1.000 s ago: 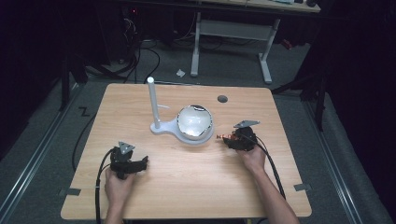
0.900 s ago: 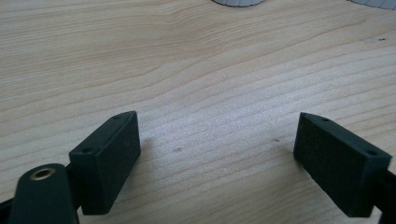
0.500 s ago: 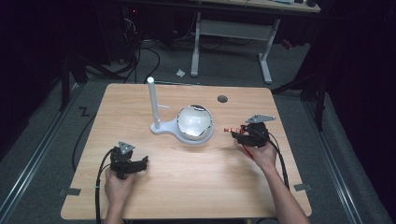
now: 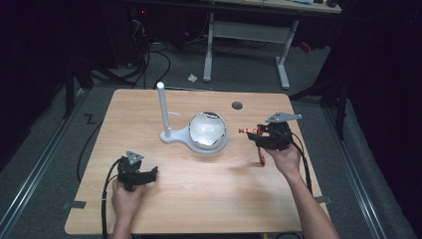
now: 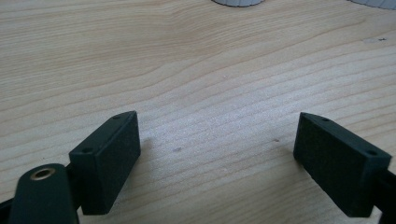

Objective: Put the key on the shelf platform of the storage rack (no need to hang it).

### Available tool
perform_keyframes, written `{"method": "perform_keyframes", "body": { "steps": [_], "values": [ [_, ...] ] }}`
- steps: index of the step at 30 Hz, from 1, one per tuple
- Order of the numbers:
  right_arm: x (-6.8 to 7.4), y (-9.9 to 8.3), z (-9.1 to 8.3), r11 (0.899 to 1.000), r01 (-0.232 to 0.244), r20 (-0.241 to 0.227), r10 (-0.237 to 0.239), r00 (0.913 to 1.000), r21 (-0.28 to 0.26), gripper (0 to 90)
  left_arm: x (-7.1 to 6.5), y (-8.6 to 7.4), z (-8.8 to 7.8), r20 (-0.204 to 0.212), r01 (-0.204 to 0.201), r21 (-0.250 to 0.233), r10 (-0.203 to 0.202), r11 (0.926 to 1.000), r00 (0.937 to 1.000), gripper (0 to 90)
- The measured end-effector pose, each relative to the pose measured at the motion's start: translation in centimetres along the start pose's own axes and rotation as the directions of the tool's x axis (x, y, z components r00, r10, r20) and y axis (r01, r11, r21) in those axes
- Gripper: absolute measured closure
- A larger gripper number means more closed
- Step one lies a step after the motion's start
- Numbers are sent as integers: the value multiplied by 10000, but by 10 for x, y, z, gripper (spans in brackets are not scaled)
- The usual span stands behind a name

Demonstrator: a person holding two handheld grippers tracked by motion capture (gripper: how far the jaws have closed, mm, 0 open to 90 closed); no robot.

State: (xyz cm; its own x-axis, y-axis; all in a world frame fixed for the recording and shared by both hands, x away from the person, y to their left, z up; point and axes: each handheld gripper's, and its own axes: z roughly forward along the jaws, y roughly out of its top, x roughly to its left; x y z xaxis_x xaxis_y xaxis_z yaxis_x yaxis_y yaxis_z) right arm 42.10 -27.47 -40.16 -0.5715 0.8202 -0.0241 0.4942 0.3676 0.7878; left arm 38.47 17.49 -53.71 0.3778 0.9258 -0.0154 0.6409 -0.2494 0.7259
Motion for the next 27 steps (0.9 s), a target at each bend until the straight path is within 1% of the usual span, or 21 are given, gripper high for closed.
{"method": "perform_keyframes", "body": {
  "steps": [2,3,4,8,11,14,21,22,25,27],
  "values": [
    [3,6,-5,9998,125,-105,-127,9999,-138,461,0,0,0,3,0,1,0,10000,10000,151],
    [6,12,-10,9995,141,-234,-147,9996,-268,461,0,0,0,3,0,0,0,10000,10000,151],
    [6,12,-10,9995,141,-234,-147,9996,-268,461,0,0,0,1,0,-1,0,10000,10000,151],
    [10,23,-16,9985,284,-484,-307,9984,-463,461,0,0,0,2,2,0,-2,10000,10000,151],
    [13,29,-18,9978,443,-594,-472,9971,-492,461,0,0,0,-1,13,-10,-13,10000,10000,151],
    [17,35,-18,9978,416,-857,-459,9953,-515,461,0,0,0,1,12,-12,-12,10000,10000,151],
    [21,42,-17,9981,484,-1092,-523,9927,-372,461,0,0,0,2,8,-5,-8,10000,10000,150],
    [22,45,-17,9981,484,-1230,-527,9910,-377,461,0,0,0,1,9,-8,-9,10000,10000,151],
    [23,50,-17,9978,531,-1302,-577,9898,-388,461,0,0,0,0,8,-6,-8,10000,10000,150],
    [24,55,-18,9977,526,-1474,-583,9874,-419,461,0,0,0,0,8,-4,-8,10000,10000,151]
  ]
}}
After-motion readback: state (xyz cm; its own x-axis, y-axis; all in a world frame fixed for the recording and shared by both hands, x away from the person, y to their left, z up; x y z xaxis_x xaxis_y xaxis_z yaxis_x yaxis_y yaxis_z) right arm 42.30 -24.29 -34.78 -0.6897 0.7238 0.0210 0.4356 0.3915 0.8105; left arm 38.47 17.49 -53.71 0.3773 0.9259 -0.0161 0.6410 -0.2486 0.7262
